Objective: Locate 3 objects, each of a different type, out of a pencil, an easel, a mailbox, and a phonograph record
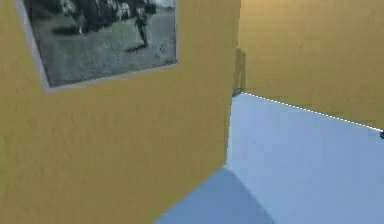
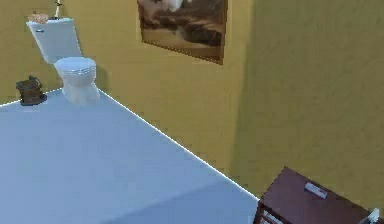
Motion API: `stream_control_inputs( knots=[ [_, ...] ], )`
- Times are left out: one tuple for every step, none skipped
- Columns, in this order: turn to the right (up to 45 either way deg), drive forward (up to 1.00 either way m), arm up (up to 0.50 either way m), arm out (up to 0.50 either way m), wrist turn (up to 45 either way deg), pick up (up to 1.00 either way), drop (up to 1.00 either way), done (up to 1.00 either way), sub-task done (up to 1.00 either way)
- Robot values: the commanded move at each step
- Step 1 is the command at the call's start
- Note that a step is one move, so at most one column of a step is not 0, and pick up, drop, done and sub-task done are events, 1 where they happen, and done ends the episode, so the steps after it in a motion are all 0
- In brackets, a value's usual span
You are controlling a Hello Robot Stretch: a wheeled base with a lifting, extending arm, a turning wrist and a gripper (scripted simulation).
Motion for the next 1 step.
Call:
stream_control_inputs(
  knots=[
    [27.0,0.00,0.00,0.00,0.0,0.00,0.00,0.00,0.00]
  ],
)
